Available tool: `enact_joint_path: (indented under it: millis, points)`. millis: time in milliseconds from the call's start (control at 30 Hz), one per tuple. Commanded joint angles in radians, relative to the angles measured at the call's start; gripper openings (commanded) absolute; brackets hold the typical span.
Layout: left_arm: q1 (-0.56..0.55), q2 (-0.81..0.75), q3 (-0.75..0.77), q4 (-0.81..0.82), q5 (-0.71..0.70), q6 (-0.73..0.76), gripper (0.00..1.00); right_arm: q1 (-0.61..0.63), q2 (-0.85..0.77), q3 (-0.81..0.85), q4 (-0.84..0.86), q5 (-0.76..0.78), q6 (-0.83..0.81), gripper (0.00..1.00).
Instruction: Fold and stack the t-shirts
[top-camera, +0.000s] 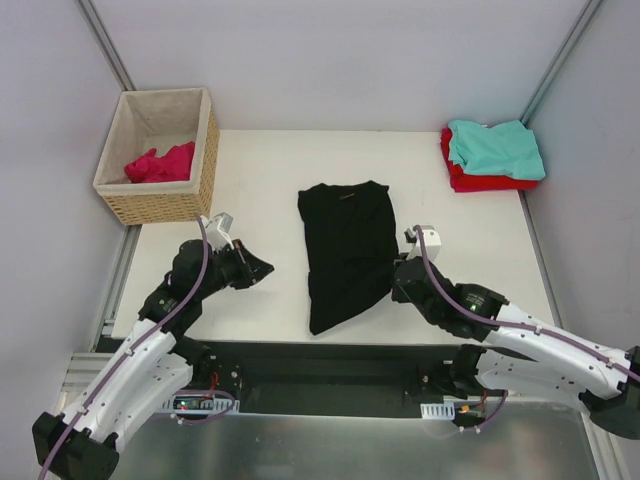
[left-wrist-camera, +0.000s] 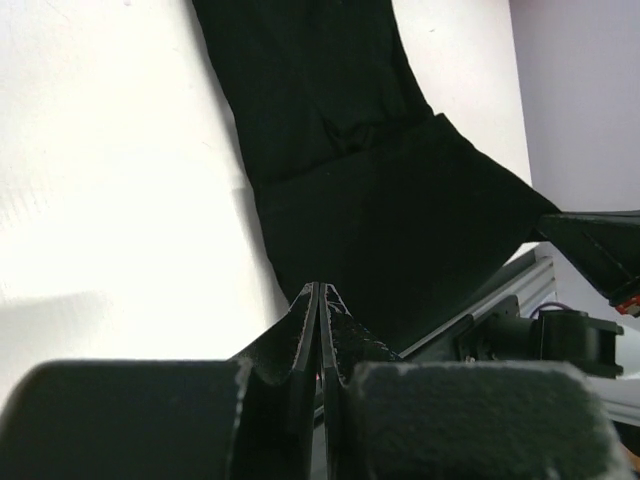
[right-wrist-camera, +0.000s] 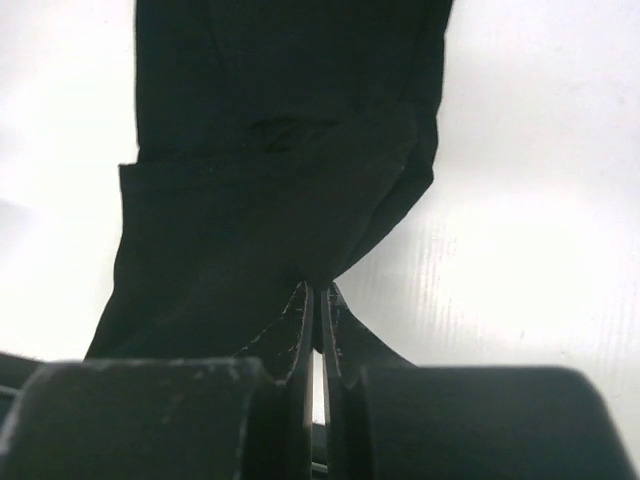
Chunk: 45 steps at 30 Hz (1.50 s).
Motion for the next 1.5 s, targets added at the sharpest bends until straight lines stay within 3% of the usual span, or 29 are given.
enact_joint_path:
  millis: [0, 200, 300, 367, 400, 467, 500, 533, 900, 1100, 1233, 1467]
  points:
    - [0.002, 0.073, 0.044, 0.084, 0.005, 0.040, 0.00, -0.046, 0.018, 0.068, 0.046, -0.003, -0.086, 0.01]
    - [-0.001, 0.082, -0.011, 0.120, 0.056, -0.003, 0.00, -0.054, 0.042, 0.045, 0.067, -0.027, -0.079, 0.01]
    - [-0.002, 0.044, -0.107, 0.140, 0.063, -0.061, 0.00, -0.054, 0.062, 0.030, 0.087, -0.038, -0.068, 0.01]
    - [-0.002, 0.008, -0.189, 0.149, 0.065, -0.081, 0.07, -0.055, 0.074, 0.027, 0.102, -0.043, -0.067, 0.01]
    - [-0.002, -0.004, -0.216, 0.167, 0.079, -0.092, 0.30, -0.057, 0.085, 0.027, 0.106, -0.050, -0.068, 0.01]
    - [-0.002, -0.036, -0.290, 0.179, 0.091, -0.121, 0.51, -0.057, 0.091, 0.025, 0.116, -0.055, -0.067, 0.01]
    - [-0.002, -0.045, -0.311, 0.225, 0.123, -0.143, 0.80, -0.060, 0.096, 0.027, 0.118, -0.058, -0.068, 0.01]
    - [-0.002, -0.051, -0.350, 0.241, 0.137, -0.156, 0.99, -0.060, 0.102, 0.028, 0.119, -0.060, -0.067, 0.01]
    - [-0.025, -0.081, -0.542, 0.511, 0.255, -0.350, 0.99, -0.060, 0.122, 0.013, 0.136, -0.070, -0.051, 0.01]
    - [-0.111, 0.119, -0.571, 0.736, 0.258, -0.399, 0.99, -0.063, 0.151, 0.020, 0.152, -0.067, -0.047, 0.01]
    - [-0.218, 0.244, -0.566, 0.831, 0.202, -0.416, 0.99, -0.078, 0.200, 0.039, 0.176, -0.075, -0.057, 0.00]
    - [-0.297, 0.412, -0.557, 0.952, 0.151, -0.445, 0.99, -0.121, 0.287, 0.057, 0.254, -0.135, -0.067, 0.01]
